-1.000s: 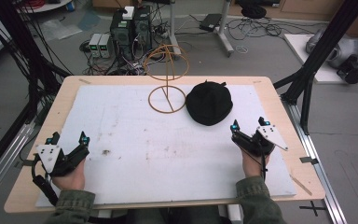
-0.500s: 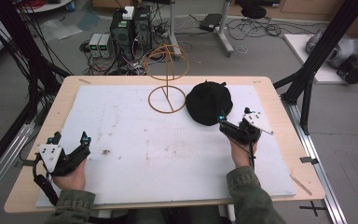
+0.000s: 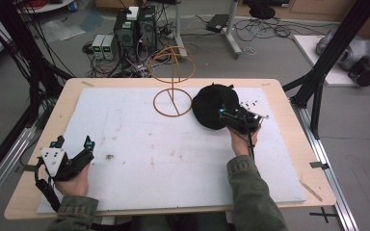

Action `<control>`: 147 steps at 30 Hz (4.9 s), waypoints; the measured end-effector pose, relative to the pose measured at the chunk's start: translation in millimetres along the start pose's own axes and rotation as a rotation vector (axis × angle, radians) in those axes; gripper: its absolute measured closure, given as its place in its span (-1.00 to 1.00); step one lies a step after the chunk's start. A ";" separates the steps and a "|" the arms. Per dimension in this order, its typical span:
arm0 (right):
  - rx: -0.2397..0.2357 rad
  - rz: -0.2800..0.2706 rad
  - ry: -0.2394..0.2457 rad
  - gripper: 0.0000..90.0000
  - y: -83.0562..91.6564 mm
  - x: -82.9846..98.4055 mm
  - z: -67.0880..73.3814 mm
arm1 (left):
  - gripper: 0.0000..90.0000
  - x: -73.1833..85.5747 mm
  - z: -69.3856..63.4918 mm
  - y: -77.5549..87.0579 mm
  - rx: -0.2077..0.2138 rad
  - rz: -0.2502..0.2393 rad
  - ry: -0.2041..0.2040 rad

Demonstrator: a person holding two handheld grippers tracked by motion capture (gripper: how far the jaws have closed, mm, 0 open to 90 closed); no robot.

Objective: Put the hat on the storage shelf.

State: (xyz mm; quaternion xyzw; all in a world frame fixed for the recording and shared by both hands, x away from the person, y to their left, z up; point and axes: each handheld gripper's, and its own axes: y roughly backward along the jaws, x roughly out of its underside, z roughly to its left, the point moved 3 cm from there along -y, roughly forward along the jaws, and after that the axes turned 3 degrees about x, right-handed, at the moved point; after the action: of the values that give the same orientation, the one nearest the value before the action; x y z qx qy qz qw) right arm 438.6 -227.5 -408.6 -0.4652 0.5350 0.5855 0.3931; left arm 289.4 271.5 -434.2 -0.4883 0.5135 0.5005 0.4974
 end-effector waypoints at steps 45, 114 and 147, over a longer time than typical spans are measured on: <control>-0.080 0.198 -0.024 0.95 -44.2 17.9 8.2 | -0.57 1.6 3.4 0.2 0.023 0.007 0.035; -0.196 -0.285 -0.114 0.94 27.1 -107.7 14.3 | -0.53 2.3 -1.0 -2.0 0.036 0.014 0.024; -0.312 -0.260 -0.051 0.94 -23.4 -159.6 113.6 | -0.52 2.0 -1.1 -3.1 0.043 0.009 0.034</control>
State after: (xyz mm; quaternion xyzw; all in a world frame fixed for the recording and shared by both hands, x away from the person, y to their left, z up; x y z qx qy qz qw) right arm 488.1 -106.0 -261.3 -0.5706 0.3632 0.6172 0.4020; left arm 292.4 270.3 -436.3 -0.4837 0.5348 0.4831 0.4966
